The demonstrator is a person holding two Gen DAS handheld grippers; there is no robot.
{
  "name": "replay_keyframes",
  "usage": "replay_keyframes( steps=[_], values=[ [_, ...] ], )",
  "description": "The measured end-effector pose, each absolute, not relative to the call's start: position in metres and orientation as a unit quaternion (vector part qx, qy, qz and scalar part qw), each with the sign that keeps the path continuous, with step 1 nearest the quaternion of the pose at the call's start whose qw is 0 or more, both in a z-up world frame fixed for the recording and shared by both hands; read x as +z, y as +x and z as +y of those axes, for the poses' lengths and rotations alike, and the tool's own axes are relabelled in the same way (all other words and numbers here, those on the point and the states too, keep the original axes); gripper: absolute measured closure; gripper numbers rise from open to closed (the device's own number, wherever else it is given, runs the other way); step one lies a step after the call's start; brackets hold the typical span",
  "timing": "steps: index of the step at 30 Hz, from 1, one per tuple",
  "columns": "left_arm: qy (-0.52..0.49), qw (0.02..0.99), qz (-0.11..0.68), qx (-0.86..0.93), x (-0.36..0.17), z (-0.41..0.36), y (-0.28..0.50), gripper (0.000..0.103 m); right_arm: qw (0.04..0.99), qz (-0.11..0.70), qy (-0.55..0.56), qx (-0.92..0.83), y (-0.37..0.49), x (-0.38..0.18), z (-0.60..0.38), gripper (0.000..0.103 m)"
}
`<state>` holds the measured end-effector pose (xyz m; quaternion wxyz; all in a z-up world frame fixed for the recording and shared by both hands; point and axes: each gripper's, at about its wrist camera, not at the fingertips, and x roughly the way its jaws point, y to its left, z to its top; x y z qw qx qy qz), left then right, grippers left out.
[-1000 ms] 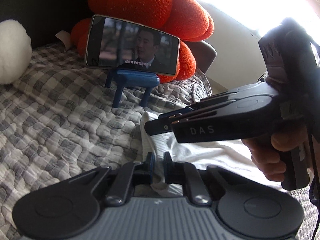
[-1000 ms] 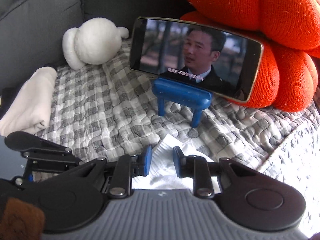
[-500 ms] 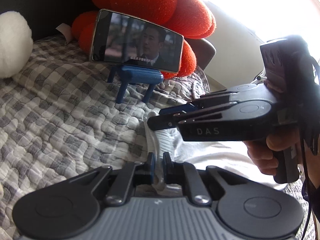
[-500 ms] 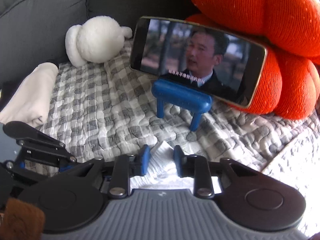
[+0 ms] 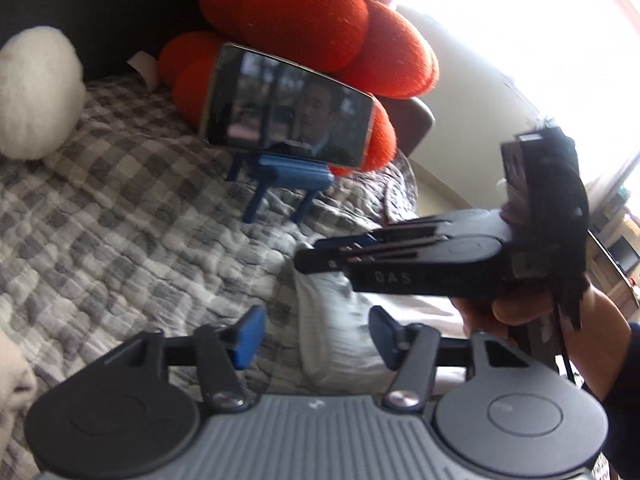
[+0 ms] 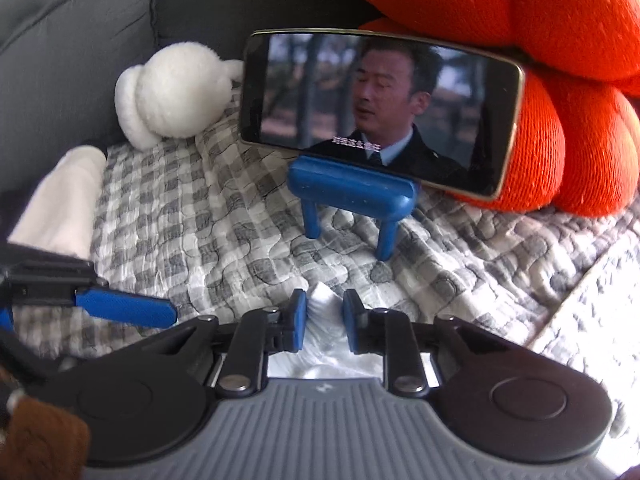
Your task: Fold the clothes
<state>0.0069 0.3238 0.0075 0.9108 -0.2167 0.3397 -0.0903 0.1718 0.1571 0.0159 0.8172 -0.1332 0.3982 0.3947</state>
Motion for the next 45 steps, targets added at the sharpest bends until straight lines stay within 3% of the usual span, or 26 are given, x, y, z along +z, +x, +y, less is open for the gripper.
replay_keyframes(
  steps=[3, 4, 5, 7, 9, 11, 14, 24, 32, 45],
  values=[
    [-0.194, 0.912, 0.354, -0.073, 0.000, 0.312, 0.010, 0.038, 0.819, 0.394, -0.135, 0.394, 0.169, 0.016, 0.158, 0.075],
    [-0.182, 0.915, 0.353, -0.061, -0.003, 0.309, 0.010, 0.044, 0.820, 0.394, -0.134, 0.394, 0.169, 0.017, 0.158, 0.075],
    [-0.171, 0.919, 0.353, -0.049, -0.005, 0.306, 0.011, 0.064, 0.820, 0.395, -0.127, 0.394, 0.170, 0.019, 0.156, 0.074],
    [-0.160, 0.924, 0.346, -0.039, -0.007, 0.304, 0.010, 0.067, 0.828, 0.390, -0.107, 0.389, 0.168, 0.030, 0.142, 0.076],
    [-0.168, 0.922, 0.346, -0.039, -0.006, 0.306, 0.009, 0.083, 0.841, 0.373, -0.088, 0.382, 0.156, 0.049, 0.117, 0.076],
    [-0.180, 0.920, 0.345, -0.036, -0.005, 0.309, 0.009, 0.087, 0.855, 0.354, -0.090, 0.368, 0.133, 0.066, 0.084, 0.072],
    [-0.190, 0.920, 0.342, -0.024, -0.004, 0.313, 0.008, 0.102, 0.865, 0.360, -0.085, 0.339, 0.093, 0.075, 0.029, 0.071],
    [-0.200, 0.920, 0.336, -0.025, 0.002, 0.315, 0.007, 0.102, 0.898, 0.411, 0.000, 0.159, -0.035, 0.029, -0.152, 0.071],
    [-0.165, 0.942, 0.285, -0.070, 0.021, 0.287, -0.006, 0.101, 0.909, 0.371, -0.034, 0.188, -0.022, 0.011, -0.126, 0.068],
    [-0.166, 0.926, 0.328, -0.091, -0.010, 0.277, 0.013, 0.100, 0.915, 0.327, -0.027, 0.237, -0.017, 0.018, -0.101, 0.066]
  ],
)
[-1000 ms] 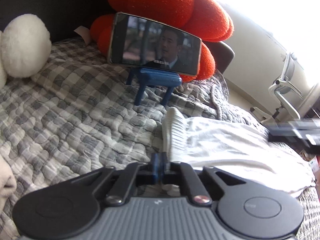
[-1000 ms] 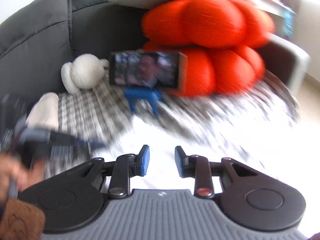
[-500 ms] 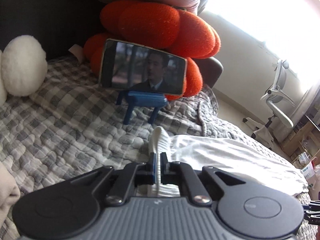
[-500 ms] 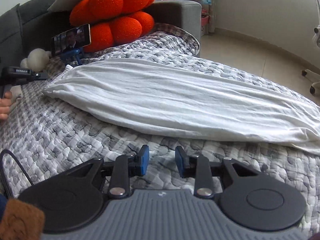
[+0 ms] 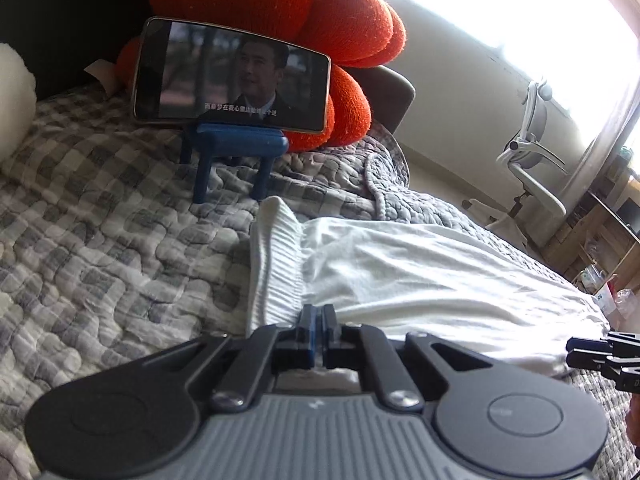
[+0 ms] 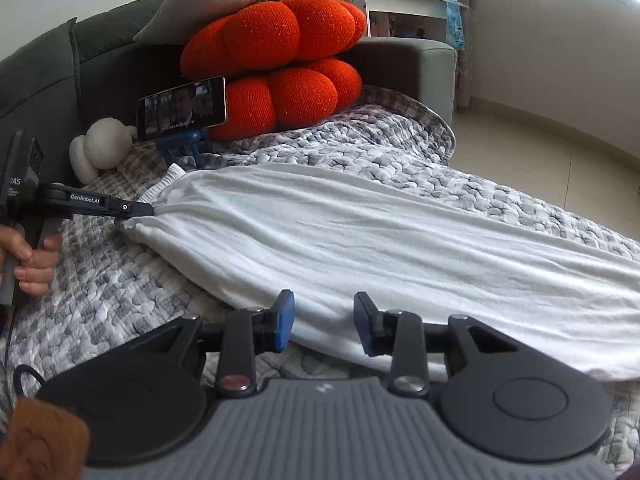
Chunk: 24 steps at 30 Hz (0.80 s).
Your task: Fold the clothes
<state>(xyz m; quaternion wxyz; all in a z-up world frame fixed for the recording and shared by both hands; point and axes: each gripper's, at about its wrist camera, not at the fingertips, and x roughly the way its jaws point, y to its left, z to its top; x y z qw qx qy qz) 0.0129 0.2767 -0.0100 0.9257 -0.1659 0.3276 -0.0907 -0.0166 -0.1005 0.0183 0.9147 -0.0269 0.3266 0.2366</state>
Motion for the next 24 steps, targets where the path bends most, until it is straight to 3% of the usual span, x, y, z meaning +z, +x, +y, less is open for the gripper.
replay_keyframes(
  steps=[5, 9, 18, 21, 24],
  values=[
    [-0.171, 0.924, 0.329, -0.090, -0.011, 0.278, 0.013, 0.100, 0.898, 0.355, -0.027, 0.260, -0.043, 0.009, -0.108, 0.065],
    [-0.168, 0.925, 0.329, -0.087, -0.010, 0.276, 0.013, 0.100, 0.907, 0.342, -0.033, 0.245, -0.036, 0.007, -0.100, 0.060],
    [-0.172, 0.924, 0.330, -0.088, -0.010, 0.278, 0.013, 0.100, 0.917, 0.298, -0.049, 0.260, -0.014, 0.012, -0.078, 0.060],
    [-0.171, 0.924, 0.330, -0.088, -0.010, 0.277, 0.013, 0.100, 0.915, 0.293, -0.062, 0.270, -0.011, 0.012, -0.069, 0.052],
    [-0.168, 0.925, 0.329, -0.088, -0.010, 0.276, 0.013, 0.099, 0.913, 0.298, -0.073, 0.268, -0.010, 0.010, -0.062, 0.052]
  ],
)
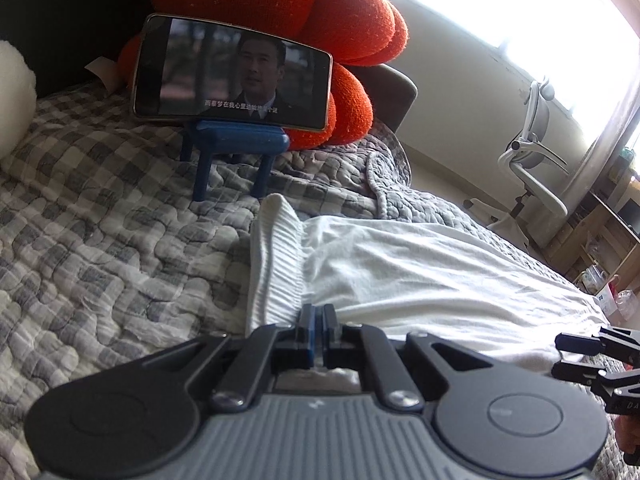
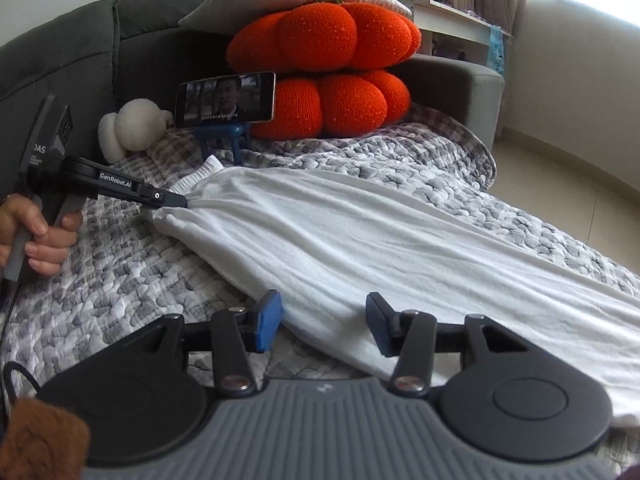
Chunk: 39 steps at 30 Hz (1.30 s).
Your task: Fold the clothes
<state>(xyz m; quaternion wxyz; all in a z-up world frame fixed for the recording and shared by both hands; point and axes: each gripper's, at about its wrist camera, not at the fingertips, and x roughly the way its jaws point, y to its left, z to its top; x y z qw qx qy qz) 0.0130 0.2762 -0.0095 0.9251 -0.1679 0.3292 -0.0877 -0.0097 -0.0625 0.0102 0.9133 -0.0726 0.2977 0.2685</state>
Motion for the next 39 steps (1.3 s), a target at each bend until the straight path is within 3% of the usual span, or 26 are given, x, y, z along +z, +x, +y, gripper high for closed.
replay_keyframes(
  steps=[9, 23, 39],
  values=[
    [-0.171, 0.924, 0.330, -0.088, -0.010, 0.278, 0.014, 0.099, 0.890, 0.337, -0.056, 0.302, -0.038, 0.005, -0.058, 0.051],
    [-0.169, 0.925, 0.329, -0.090, -0.011, 0.277, 0.014, 0.099, 0.917, 0.269, -0.088, 0.280, -0.006, 0.008, -0.032, 0.047],
    [-0.176, 0.923, 0.329, -0.094, -0.012, 0.279, 0.015, 0.099, 0.909, 0.317, -0.102, 0.250, -0.004, 0.005, -0.034, 0.047]
  ],
)
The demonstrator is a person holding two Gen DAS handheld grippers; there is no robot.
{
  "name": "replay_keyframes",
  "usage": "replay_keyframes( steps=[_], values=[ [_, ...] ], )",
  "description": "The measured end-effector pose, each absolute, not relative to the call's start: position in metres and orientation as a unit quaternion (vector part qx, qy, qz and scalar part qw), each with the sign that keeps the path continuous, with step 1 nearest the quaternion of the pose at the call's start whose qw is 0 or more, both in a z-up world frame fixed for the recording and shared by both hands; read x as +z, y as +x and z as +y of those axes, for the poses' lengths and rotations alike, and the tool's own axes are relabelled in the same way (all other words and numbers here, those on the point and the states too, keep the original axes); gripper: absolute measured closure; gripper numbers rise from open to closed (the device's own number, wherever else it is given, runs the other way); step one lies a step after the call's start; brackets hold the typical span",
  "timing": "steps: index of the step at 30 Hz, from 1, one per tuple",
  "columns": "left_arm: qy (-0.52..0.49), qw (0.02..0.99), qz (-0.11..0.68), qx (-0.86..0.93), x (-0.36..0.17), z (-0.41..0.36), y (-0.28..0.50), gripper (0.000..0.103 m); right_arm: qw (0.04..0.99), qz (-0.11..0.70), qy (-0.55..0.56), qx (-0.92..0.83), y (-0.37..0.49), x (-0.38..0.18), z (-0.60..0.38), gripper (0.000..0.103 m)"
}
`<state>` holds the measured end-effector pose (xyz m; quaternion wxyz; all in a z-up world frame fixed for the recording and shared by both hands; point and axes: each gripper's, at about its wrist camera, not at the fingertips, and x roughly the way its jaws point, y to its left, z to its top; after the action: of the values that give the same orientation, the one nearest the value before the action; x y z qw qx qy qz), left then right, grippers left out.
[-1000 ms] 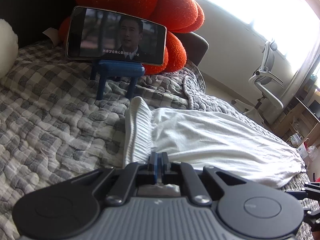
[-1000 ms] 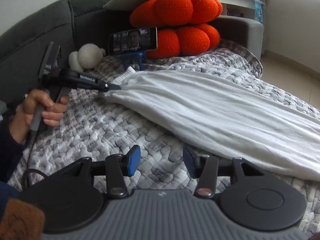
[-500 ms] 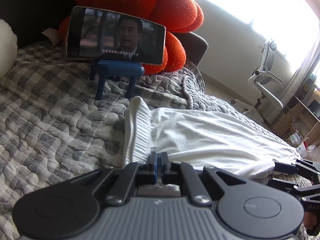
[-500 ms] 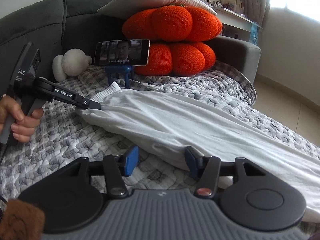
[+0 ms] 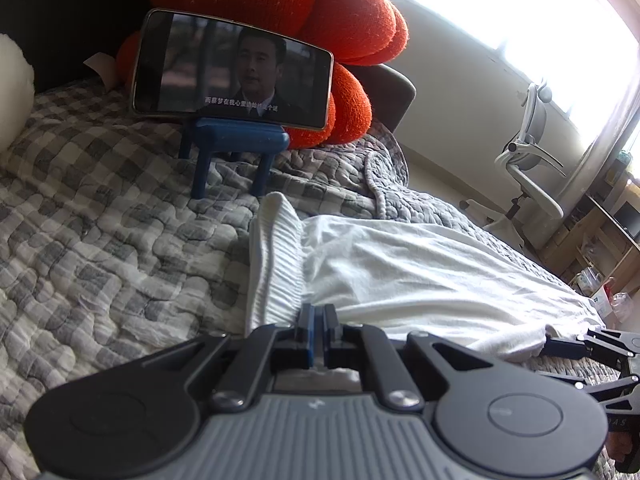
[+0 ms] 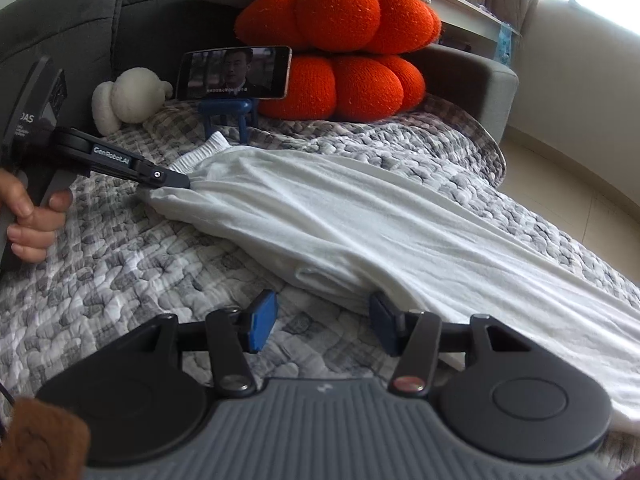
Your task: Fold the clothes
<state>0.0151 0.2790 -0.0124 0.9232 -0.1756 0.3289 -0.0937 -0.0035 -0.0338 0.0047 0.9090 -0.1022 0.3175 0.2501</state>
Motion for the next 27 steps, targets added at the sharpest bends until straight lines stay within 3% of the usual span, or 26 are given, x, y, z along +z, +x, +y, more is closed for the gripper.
replay_keyframes(
  steps=[7, 16, 27],
  values=[
    [-0.177, 0.923, 0.328, -0.094, -0.013, 0.279, 0.015, 0.099, 0.898, 0.357, -0.033, 0.257, -0.001, 0.012, -0.045, 0.047],
    [-0.176, 0.923, 0.328, -0.095, -0.013, 0.279, 0.015, 0.099, 0.912, 0.287, -0.099, 0.276, 0.001, 0.013, -0.022, 0.047],
    [-0.178, 0.923, 0.328, -0.095, -0.013, 0.279, 0.015, 0.099, 0.905, 0.303, -0.116, 0.274, 0.013, 0.004, -0.022, 0.044]
  ],
)
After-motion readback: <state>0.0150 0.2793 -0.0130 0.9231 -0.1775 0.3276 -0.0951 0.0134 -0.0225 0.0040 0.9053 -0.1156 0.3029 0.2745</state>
